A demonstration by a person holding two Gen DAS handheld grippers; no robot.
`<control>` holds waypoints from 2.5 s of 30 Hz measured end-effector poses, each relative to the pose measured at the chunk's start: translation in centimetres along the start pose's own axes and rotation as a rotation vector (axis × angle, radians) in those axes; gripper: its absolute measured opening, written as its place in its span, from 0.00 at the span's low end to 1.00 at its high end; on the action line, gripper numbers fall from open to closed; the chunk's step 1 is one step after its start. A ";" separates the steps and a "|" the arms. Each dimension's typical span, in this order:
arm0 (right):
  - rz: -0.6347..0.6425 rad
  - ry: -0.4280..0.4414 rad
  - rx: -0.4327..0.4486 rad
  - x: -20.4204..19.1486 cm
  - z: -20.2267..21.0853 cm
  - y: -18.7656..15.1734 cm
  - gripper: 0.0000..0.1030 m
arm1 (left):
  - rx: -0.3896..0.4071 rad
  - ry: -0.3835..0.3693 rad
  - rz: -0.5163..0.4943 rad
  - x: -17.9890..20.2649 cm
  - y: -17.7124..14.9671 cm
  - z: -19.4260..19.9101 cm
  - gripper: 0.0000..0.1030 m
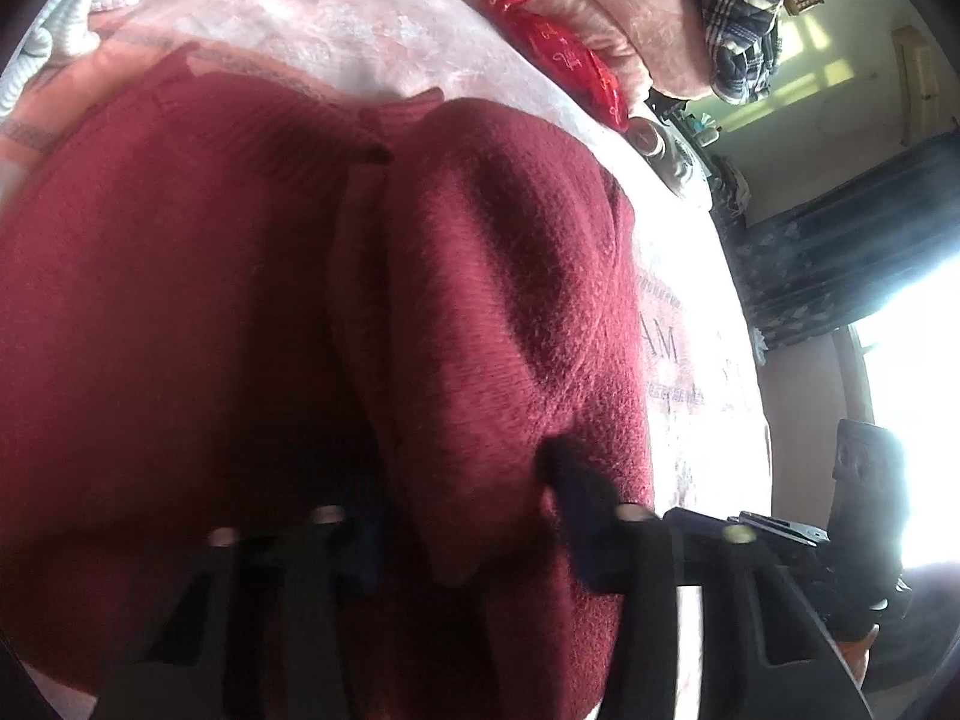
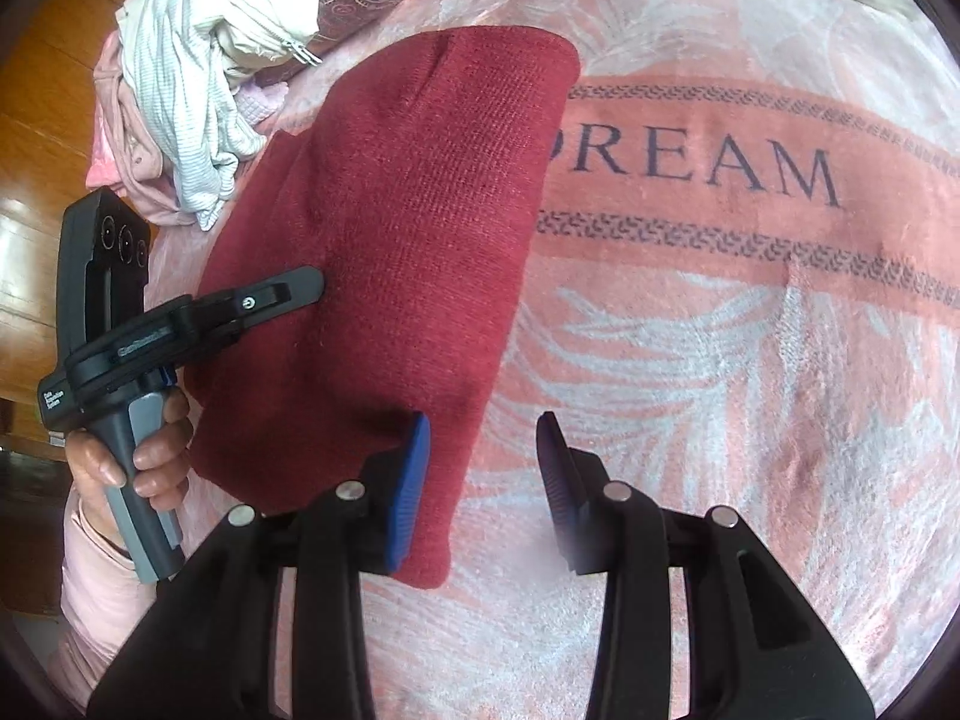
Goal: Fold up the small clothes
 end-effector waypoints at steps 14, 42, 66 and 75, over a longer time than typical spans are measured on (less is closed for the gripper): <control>0.014 0.030 0.004 -1.7 -0.7 0.5 0.37 | 0.141 -0.087 -0.035 -1.6 1.8 9.3 0.24; 0.121 0.121 -0.103 -9.7 -5.3 -0.4 0.42 | 0.199 0.197 -0.095 -10.0 -2.5 15.7 0.72; 0.127 0.143 -0.138 -12.4 -8.2 -0.4 0.43 | 0.154 0.222 -0.027 -15.1 -4.3 13.5 0.09; 0.129 0.189 -0.145 -13.4 -10.6 0.4 0.23 | 0.147 0.194 -0.002 -15.2 -4.0 13.7 0.15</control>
Point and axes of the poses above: each gripper's, at about its wrist camera, not at the fingertips, and z roughly against the way its jaws point, x to its right, y to its top, the point moved 2 cm from there along -z, roughly the way its jaws point, and after that the axes turned 8 degrees about z, right-handed, at the moved point
